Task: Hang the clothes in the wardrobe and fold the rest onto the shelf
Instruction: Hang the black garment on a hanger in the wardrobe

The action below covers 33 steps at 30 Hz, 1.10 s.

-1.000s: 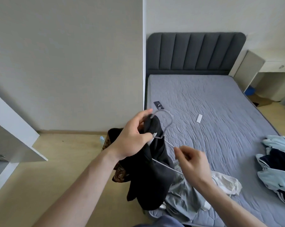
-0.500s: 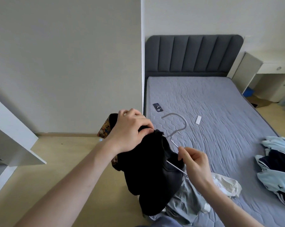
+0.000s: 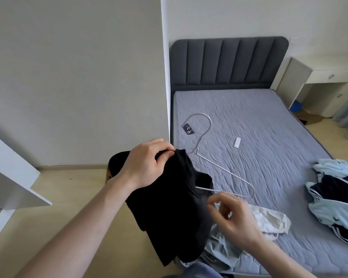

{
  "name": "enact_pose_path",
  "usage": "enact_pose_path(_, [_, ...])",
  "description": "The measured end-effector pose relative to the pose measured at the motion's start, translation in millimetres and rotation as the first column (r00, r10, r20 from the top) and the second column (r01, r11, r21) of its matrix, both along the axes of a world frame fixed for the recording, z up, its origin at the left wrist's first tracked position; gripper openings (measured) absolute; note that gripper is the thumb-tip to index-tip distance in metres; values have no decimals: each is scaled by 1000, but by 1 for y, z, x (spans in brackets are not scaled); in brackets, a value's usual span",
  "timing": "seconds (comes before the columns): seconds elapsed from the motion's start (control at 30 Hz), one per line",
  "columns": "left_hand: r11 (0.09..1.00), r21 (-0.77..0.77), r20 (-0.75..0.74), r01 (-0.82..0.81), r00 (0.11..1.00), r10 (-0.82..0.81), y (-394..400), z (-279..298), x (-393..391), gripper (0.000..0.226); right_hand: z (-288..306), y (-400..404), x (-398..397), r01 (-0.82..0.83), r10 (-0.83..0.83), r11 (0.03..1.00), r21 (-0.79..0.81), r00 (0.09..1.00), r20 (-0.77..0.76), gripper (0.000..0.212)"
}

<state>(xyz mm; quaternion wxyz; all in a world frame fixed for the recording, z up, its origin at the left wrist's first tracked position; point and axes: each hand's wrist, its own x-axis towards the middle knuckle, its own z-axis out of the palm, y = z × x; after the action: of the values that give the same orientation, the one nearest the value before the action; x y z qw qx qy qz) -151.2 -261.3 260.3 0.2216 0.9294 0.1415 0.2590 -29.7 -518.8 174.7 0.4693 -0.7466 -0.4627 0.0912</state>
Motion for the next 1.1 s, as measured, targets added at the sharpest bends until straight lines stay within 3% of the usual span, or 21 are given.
enact_pose_path(0.13, [999,22,35,-24,999,23,-2,10,0,16,-30,16,16,62,-78,978,-201,994,-72,48])
enact_pose_path(0.3, [997,55,75,-60,996,56,1,21,0,13,-34,46,29,-95,81,957,-274,995,-61,68])
enact_pose_path(0.37, [996,59,87,-67,994,62,4,24,-1,13,-36,53,35,-163,141,933,-322,986,-92,53])
enact_pose_path(0.43, [994,71,98,-88,992,81,11,25,-4,13,-39,54,41,-157,148,904,-397,988,-53,15])
enact_pose_path(0.47, [991,75,103,-108,990,100,16,25,-6,12,-39,51,45,-131,133,897,-422,991,-25,9])
enact_pose_path(0.57, [984,75,106,-163,982,154,33,20,-16,11,-42,35,57,4,33,920,-392,995,89,27])
enact_pose_path(0.73, [988,7,87,-155,984,154,44,6,-27,13,-29,14,76,136,-77,950,-280,975,210,32])
enact_pose_path(1.0, [988,-80,50,-131,990,135,47,1,-28,13,-7,11,98,235,-172,941,-243,952,253,10])
enact_pose_path(1.1, [990,-48,49,-134,989,137,42,0,-29,18,0,6,105,228,-129,917,-326,946,297,18])
